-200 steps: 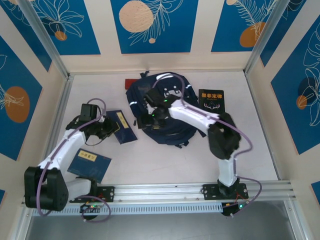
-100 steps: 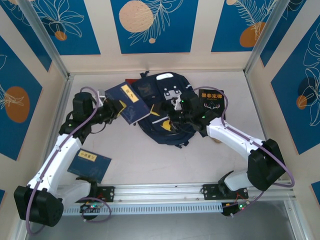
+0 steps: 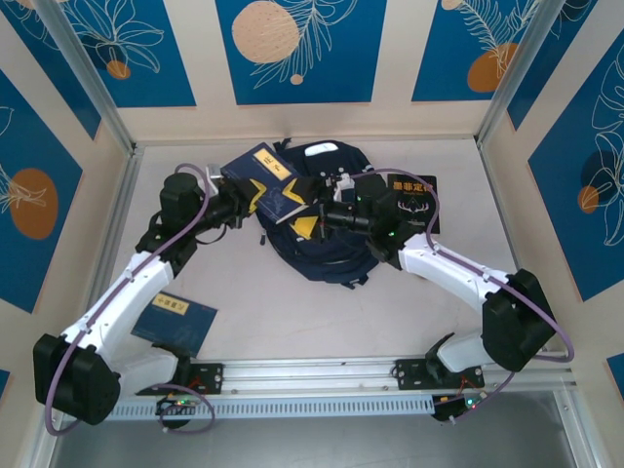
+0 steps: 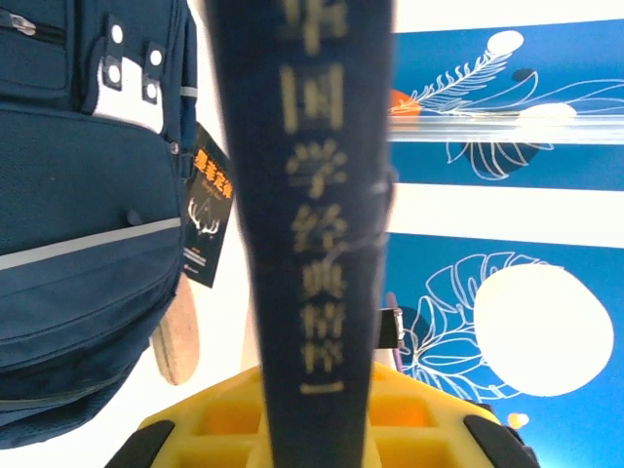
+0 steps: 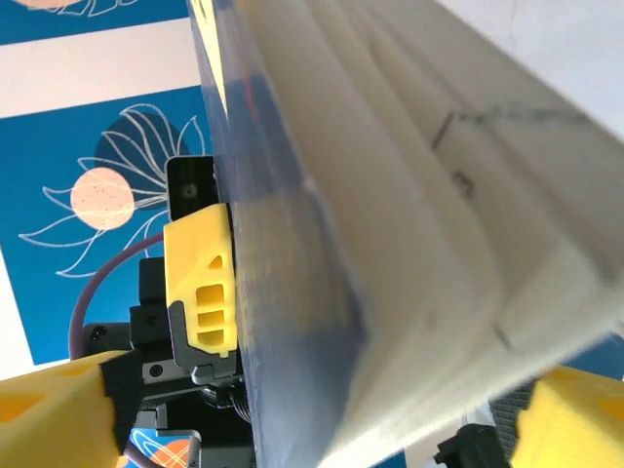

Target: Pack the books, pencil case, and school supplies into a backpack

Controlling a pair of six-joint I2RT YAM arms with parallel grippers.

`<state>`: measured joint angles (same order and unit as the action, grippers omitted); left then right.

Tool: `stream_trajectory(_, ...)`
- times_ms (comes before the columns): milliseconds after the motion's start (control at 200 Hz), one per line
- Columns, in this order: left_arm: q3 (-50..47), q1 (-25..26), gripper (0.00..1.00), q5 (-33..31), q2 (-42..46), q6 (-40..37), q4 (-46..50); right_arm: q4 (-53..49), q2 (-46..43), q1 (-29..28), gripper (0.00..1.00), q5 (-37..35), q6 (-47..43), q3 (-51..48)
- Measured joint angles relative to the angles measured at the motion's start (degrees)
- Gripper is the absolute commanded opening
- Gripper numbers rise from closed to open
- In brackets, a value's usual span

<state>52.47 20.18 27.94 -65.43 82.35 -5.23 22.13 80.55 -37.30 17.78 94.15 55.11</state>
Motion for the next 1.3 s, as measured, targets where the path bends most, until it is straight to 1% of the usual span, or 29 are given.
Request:
stream_trajectory(25,0.0,0.2,0.0,-0.1,-0.1,0.4,-0.5,1.1,0.3,0.0,0.74,0.0,0.7,0.0)
stream_trajectory(40,0.0,0.2,0.0,-0.2,-0.2,0.7,-0.7,1.6,0.5,0.0,0.72,-0.1,1.2,0.0)
stream_trajectory(100,0.0,0.4,0.0,-0.3,-0.4,1.4,-1.7,4.1,1.1,0.0,0.61,-0.4,2.8,-0.4)
stream_trajectory(115,0.0,0.4,0.0,-0.4,-0.4,1.6,-1.8,4.6,1.3,0.0,0.6,-0.6,2.9,-0.5)
stream_trajectory(130,0.0,0.5,0.0,-0.5,-0.4,1.7,-2.0,5.2,1.4,0.0,0.55,-0.7,3.3,-0.7)
stream_trajectory(155,0.0,0.5,0.0,-0.6,-0.4,1.8,-2.1,5.7,1.4,0.1,0.51,-0.8,3.5,-0.8)
stream_trajectory(160,0.0,0.5,0.0,-0.6,-0.4,1.8,-2.2,5.8,1.4,0.1,0.49,-0.9,3.5,-0.9)
stream_trajectory(165,0.0,0.5,0.0,-0.6,-0.4,1.9,-2.3,6.0,1.4,0.1,0.49,-0.9,4.0,-1.0)
stream_trajectory(210,-0.1,0.5,0.0,-0.7,-0.4,2.2,-2.8,6.8,1.4,0.3,0.38,-1.1,4.6,-1.5)
stream_trajectory(215,-0.2,0.5,0.0,-0.7,-0.4,2.2,-2.9,6.9,1.4,0.3,0.38,-1.1,4.6,-1.5)
stream_trajectory(225,-0.2,0.6,0.0,-0.7,-0.4,2.3,-3.0,7.1,1.4,0.4,0.34,-1.0,4.2,-1.6)
stream_trajectory(235,-0.2,0.6,0.02,-0.8,-0.4,2.3,-3.0,7.2,1.4,0.4,0.33,-1.1,4.5,-1.6)
stream_trajectory(245,-0.2,0.6,0.05,-0.8,-0.4,2.4,-3.1,7.2,1.4,0.5,0.28,-1.1,4.9,-1.6)
stream_trajectory(285,-0.3,0.7,0.16,-0.9,-0.4,2.4,-3.1,7.2,1.4,0.9,0.22,-1.3,4.4,-1.7)
stream_trajectory(345,-0.4,0.7,0.32,-1.0,-0.7,2.0,-2.4,6.4,0.8,1.5,0.17,-1.5,3.5,-1.7)
stream_trajectory(400,-0.3,0.9,0.45,-1.0,-1.0,0.5,-1.4,3.5,-0.7,2.4,0.12,-2.4,2.0,-1.7)
stream_trajectory(430,0.0,1.0,0.52,-1.0,-1.2,-0.9,0.1,1.2,-1.8,3.0,0.11,-2.8,0.5,-1.7)
stream_trajectory(485,1.3,1.3,0.62,-1.2,-1.6,-4.3,3.9,-3.8,-4.0,4.2,0.09,-3.9,-2.6,-1.6)
stream_trajectory(540,3.1,1.7,0.68,-1.9,-2.3,-7.8,8.1,-10.5,-6.4,6.2,0.09,-5.5,-6.9,-1.2)
stream_trajectory(590,5.4,2.4,0.71,-2.9,-3.2,-12.9,12.4,-16.2,-8.4,8.2,0.09,-7.0,-10.5,-0.4)
stream_trajectory(760,12.2,6.8,0.73,-6.4,-8.3,-27.7,22.6,-33.8,-13.0,15.5,0.08,-11.4,-23.1,3.5)
stream_trajectory(825,15.0,9.8,0.73,-7.9,-12.1,-34.4,25.8,-39.5,-14.4,18.7,0.09,-12.5,-27.8,4.6)
stream_trajectory(970,21.6,16.1,0.74,-11.2,-21.5,-47.1,30.7,-48.9,-17.7,25.5,0.09,-13.3,-35.3,4.9)
stream_trajectory(1010,24.2,18.0,0.74,-12.4,-24.7,-50.9,32.3,-51.3,-18.6,27.4,0.09,-13.3,-37.0,4.9)
stream_trajectory(1025,24.2,18.0,0.74,-12.4,-24.7,-50.9,32.3,-51.9,-18.8,27.7,0.09,-13.3,-37.3,4.9)
stream_trajectory(1030,25.3,18.7,0.74,-13.0,-26.3,-52.6,32.9,-52.3,-19.0,28.1,0.09,-13.4,-37.6,4.9)
stream_trajectory(1145,32.3,22.7,0.74,-15.9,-34.7,-61.2,36.6,-57.2,-21.6,32.5,0.09,-13.3,-41.1,4.9)
stream_trajectory(1210,36.0,24.2,0.74,-17.6,-39.1,-65.4,38.3,-58.9,-23.2,35.0,0.09,-12.9,-42.4,4.5)
stream_trajectory(1300,42.4,26.0,0.7,-20.0,-46.0,-70.6,40.5,-60.8,-25.8,38.8,0.09,-12.0,-43.6,3.0)
